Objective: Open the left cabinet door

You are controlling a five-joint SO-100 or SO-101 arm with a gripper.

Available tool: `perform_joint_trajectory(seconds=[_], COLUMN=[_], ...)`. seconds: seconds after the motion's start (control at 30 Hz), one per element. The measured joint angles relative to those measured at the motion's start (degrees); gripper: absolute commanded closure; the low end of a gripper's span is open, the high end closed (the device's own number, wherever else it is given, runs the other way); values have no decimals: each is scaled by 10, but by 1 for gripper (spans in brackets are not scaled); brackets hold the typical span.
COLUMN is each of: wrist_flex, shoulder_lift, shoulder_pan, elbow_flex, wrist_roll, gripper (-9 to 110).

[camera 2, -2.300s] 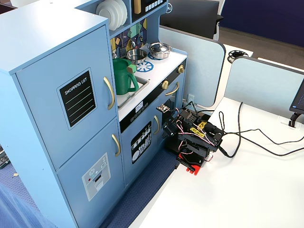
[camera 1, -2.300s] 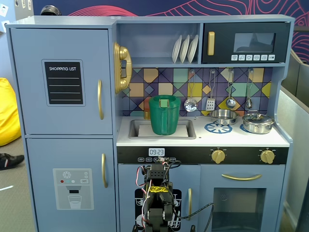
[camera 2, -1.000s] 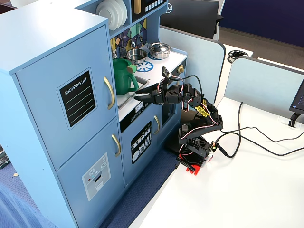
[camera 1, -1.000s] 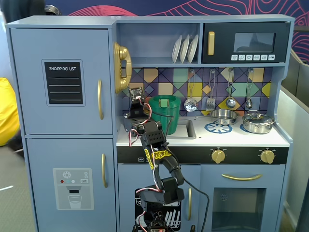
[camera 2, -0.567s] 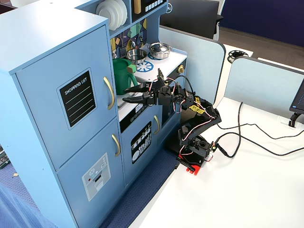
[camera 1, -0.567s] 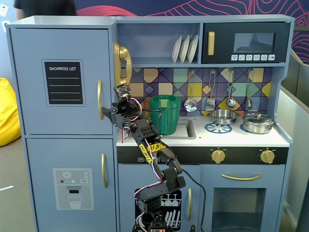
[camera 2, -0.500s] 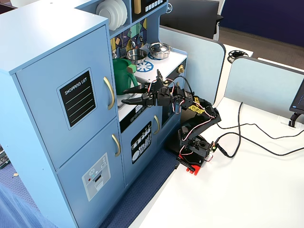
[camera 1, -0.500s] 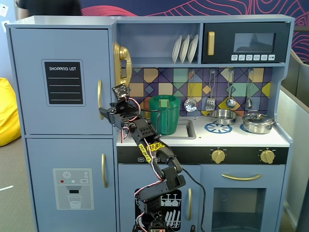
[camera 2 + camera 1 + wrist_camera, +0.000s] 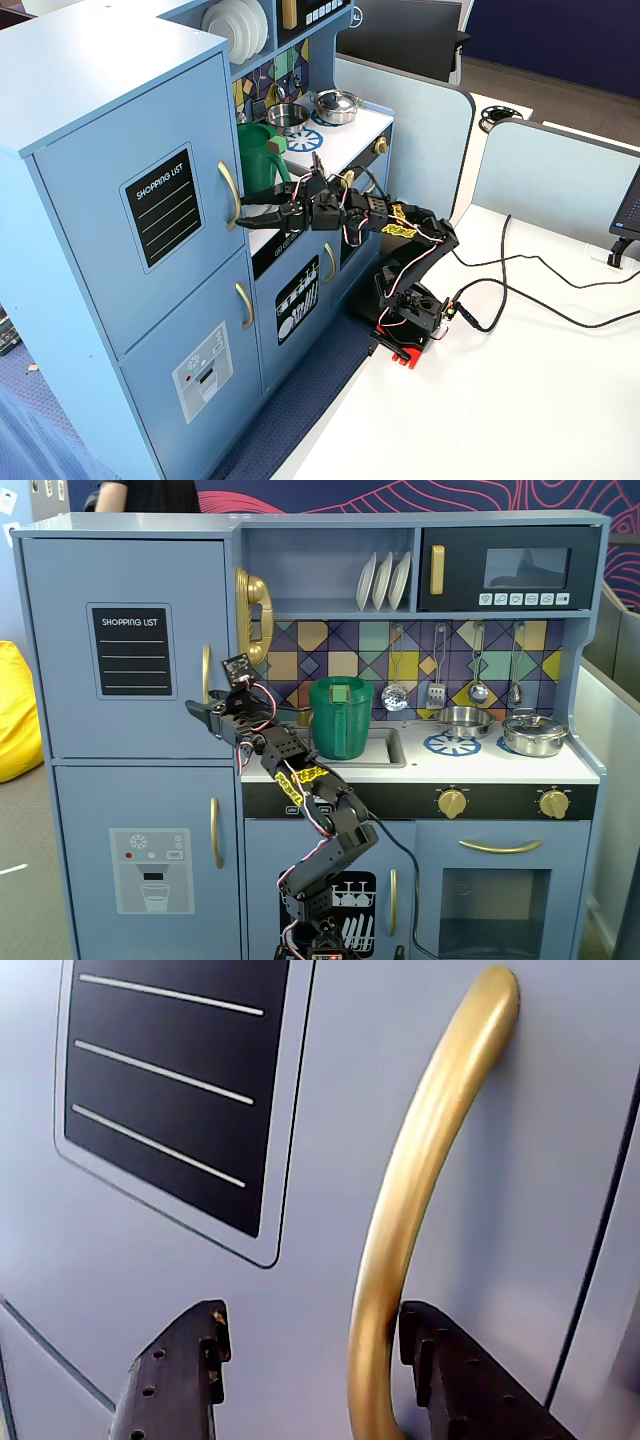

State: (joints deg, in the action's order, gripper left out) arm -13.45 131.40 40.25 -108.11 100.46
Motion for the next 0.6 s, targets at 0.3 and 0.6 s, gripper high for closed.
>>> perform_joint_trajectory(seconds=[0.3, 0.6], wrist_flex=[33, 36], shoulder_lift=[-33, 13], shoulder_pan=[9, 137], elbow_flex=[0, -31], wrist_roll=[-8, 104], gripper=[89, 90])
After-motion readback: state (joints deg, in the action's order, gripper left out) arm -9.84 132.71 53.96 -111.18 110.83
